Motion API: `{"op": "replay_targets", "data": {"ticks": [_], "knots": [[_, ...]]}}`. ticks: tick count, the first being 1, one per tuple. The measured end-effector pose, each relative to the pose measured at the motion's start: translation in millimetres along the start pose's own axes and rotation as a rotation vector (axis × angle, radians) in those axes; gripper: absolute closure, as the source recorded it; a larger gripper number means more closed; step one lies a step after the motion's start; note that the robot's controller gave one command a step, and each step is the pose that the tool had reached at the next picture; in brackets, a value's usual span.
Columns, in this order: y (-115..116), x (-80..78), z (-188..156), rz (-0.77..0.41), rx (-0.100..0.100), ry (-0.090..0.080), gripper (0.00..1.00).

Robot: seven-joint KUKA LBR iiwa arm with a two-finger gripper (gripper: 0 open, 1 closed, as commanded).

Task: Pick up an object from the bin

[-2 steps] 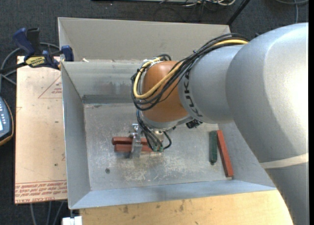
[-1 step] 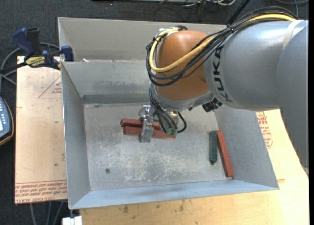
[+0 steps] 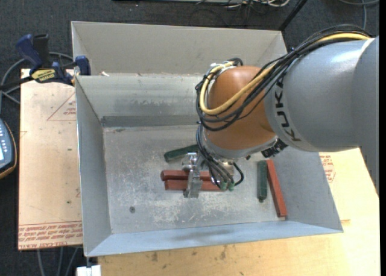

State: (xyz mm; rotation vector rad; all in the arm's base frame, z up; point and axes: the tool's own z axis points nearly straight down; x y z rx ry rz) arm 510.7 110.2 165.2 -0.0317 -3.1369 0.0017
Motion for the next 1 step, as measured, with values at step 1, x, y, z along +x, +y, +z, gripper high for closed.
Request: {"op": "replay_targets", "data": {"ticks": [1], "knots": [[2.6, 6.0, -64.9, -0.006, -0.004, -0.013, 1.00]]}}
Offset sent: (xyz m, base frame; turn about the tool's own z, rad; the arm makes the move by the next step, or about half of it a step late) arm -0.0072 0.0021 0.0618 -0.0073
